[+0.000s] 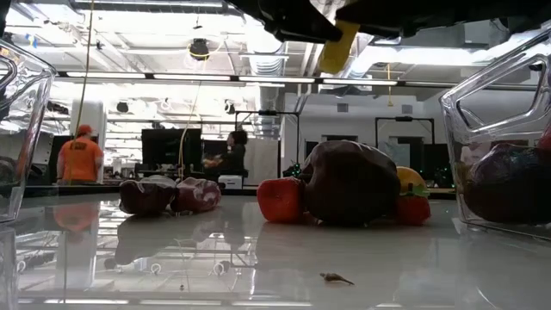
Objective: Sort produce into baskets
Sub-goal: Put the corn into the right transparent bin
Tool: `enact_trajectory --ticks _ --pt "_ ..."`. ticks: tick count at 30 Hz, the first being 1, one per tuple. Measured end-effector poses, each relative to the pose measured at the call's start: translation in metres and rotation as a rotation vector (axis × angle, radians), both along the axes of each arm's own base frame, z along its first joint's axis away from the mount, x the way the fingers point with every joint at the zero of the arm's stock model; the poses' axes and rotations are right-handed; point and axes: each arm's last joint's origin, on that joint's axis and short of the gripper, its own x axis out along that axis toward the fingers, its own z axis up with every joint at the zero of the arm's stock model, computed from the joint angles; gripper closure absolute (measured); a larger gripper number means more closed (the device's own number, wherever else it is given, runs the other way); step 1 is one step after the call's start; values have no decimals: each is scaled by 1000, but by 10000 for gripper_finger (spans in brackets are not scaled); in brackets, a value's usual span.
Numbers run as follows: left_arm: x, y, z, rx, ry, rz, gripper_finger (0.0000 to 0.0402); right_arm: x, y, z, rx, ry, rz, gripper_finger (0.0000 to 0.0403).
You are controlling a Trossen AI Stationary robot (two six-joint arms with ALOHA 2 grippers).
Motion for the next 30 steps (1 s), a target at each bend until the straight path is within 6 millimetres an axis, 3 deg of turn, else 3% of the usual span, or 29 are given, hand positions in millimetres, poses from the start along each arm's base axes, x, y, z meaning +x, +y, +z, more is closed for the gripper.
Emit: enact_trajectory --ticks 5,10,20,22,25,30 --pt "0 0 0 -9 3 5 279 0 0 0 0 2 -2 258" --pt "-1 1 -1 -33 6 67 247 0 0 0 3 3 -4 258" --pt "-7 -3 -6 3 85 142 82 -4 5 -5 140 44 20 240" --pt "-14 -6 -4 11 125 135 70 -10 11 -5 194 74 57 242" --pt "-26 -12 -5 -3 229 121 67 -21 21 11 324 85 139 244" --pt "-35 -25 -15 -188 359 35 71 -48 33 31 499 273 254 236"
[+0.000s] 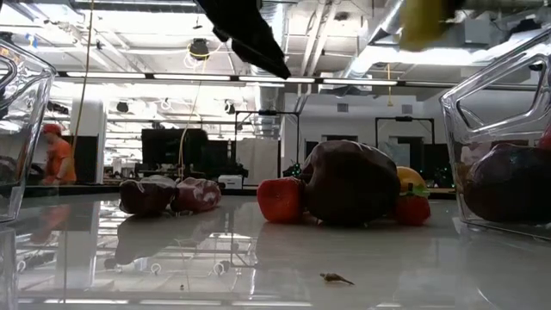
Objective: Sort produce into baskets
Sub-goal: Put the corn into the right transparent bin
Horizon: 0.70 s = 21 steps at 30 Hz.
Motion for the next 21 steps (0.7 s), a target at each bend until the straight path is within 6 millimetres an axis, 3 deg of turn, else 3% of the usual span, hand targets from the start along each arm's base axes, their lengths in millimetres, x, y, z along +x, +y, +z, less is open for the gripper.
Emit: enact_trajectory --ticks 3,8,13,21 --pt "-1 -11 -9 -78 25 -47 71 -18 5 11 58 93 31 232" --pt "-6 -23 -22 -60 58 -53 71 -37 20 12 201 184 119 231" --pt "-13 -29 -35 -32 95 -13 71 -50 29 -6 307 418 54 230" --pt "-17 -38 -37 -43 122 -5 71 -66 48 -32 434 777 -5 211"
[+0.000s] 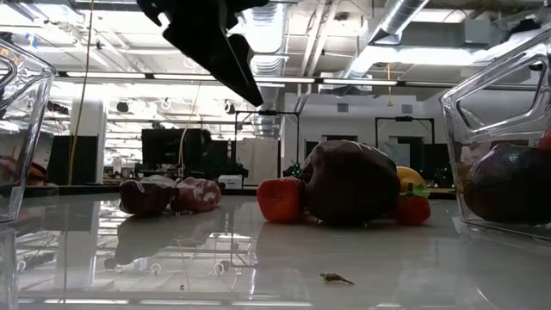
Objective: Sort produce into baskets
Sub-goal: Put the corn into the right transparent bin, then put the red pepper into the right transparent bin
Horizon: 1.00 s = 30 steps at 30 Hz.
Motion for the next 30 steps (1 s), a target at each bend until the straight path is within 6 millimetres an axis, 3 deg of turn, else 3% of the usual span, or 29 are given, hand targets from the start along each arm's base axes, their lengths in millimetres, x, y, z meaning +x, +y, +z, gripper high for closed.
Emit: enact_trajectory --ticks 5,10,13,15,19,23,30 --pt "-1 -1 0 1 8 -2 71 -1 12 -11 -18 81 63 167" --pt "-1 0 0 1 8 -4 72 3 9 -13 16 153 85 124" --pt "0 1 0 31 6 -20 72 4 -2 -2 60 277 89 111" --pt "0 5 0 60 1 -4 72 3 -11 8 1 298 47 110" --pt "3 20 -3 96 7 114 72 6 -29 29 -265 127 -10 111" --pt "1 44 -13 0 89 337 72 11 -50 40 -523 -62 -142 111" --pt "-10 67 -28 -187 288 566 72 13 -80 24 -604 -106 -218 112"
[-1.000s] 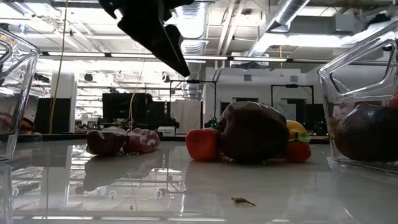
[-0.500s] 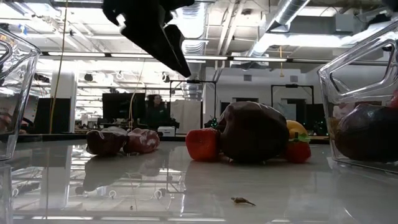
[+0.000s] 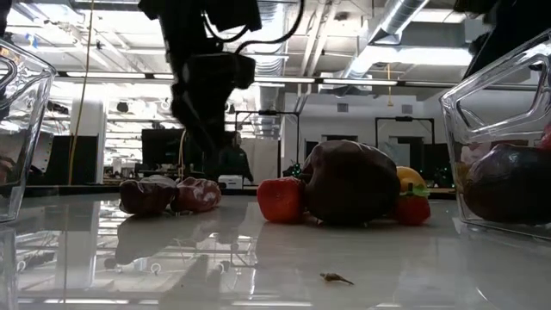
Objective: Sort produce into baskets
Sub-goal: Put the red pepper into the right transparent bin
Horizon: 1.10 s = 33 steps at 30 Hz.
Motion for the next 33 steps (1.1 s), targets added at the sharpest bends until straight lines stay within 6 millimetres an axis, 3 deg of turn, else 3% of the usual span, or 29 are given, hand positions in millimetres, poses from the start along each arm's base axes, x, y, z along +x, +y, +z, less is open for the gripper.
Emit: enact_trajectory --ticks 5,11,18,24,33 --pt "2 -1 -7 -49 22 50 72 2 -10 -11 -19 -34 -8 112" --pt "5 -1 -12 -87 26 130 72 8 -15 -4 -99 -147 -57 112" --pt "4 -11 -25 -167 110 188 72 9 -4 3 -230 -232 -11 112" --pt "9 -16 -25 -157 54 209 72 2 2 6 -360 -259 -8 112" --pt "12 -15 -35 -167 78 256 72 3 3 11 -407 -288 18 112"
